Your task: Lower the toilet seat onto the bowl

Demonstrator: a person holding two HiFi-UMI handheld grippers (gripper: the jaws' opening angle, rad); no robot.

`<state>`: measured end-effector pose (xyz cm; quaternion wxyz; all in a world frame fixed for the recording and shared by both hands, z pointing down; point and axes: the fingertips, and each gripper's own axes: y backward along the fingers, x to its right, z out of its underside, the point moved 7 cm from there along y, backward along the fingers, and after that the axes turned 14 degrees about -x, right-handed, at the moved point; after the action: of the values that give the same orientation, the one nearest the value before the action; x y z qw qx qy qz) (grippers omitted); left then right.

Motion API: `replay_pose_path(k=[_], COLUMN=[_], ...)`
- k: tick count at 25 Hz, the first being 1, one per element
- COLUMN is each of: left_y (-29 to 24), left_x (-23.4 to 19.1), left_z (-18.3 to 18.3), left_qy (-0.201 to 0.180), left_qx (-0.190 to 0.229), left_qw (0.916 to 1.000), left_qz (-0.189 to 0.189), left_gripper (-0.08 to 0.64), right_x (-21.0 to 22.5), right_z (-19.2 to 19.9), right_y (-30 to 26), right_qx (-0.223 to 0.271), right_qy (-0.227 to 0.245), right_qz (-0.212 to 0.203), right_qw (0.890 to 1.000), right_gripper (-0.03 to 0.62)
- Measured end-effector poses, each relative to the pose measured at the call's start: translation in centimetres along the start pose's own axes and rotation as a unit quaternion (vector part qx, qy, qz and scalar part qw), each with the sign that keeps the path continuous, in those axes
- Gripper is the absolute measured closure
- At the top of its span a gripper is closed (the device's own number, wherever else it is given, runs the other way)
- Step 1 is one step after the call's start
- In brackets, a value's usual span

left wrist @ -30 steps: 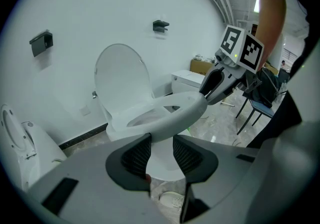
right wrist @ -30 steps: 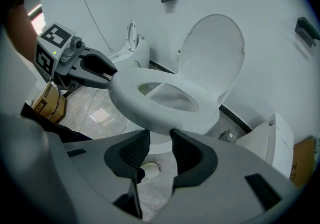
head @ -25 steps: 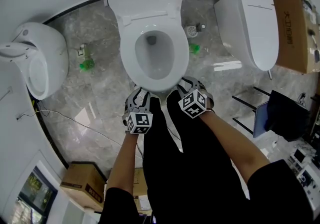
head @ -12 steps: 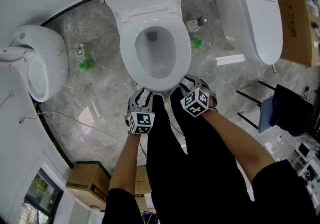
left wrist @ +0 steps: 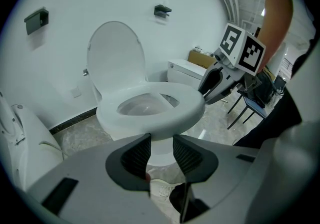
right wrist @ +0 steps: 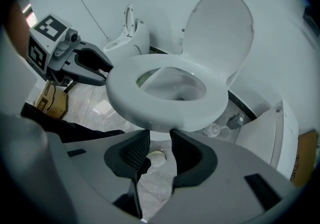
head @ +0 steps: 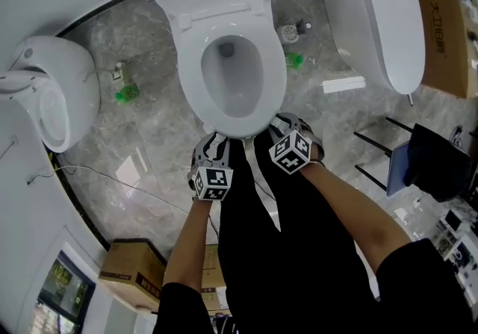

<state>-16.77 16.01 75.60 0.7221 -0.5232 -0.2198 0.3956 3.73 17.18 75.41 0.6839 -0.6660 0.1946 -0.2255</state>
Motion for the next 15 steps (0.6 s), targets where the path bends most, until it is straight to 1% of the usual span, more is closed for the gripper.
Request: replay_pose_path(k=[5, 10, 15], left_y=[-0.6, -1.8, -2.4], left_x=[0.0, 0.3, 0.3], left_z=[0.2, 0.6, 1.1], left_qy=[0.015, 0.023, 0.044], left_qx=[-0.024, -0.035, -0.050], left_qw=[0.9996, 0.9989, 0.9975], left_qz=[0.004, 0.019, 0.026], left_gripper=[0.416, 0.417, 0.419], right_x=[-0.3, -0.4, -0.7], right_z=[0.2, 0.7, 0.9], right_y=[-0.8, -2.2, -3.1], right_qx=[0.002, -0.006, -0.012], right_qy=[-0.012, -0.019, -0.022], right_qz=[-0.002, -0.004, -0.012], right_qw=[1.000, 1.000, 1.000], right_gripper=[0.442, 0.442, 0.442])
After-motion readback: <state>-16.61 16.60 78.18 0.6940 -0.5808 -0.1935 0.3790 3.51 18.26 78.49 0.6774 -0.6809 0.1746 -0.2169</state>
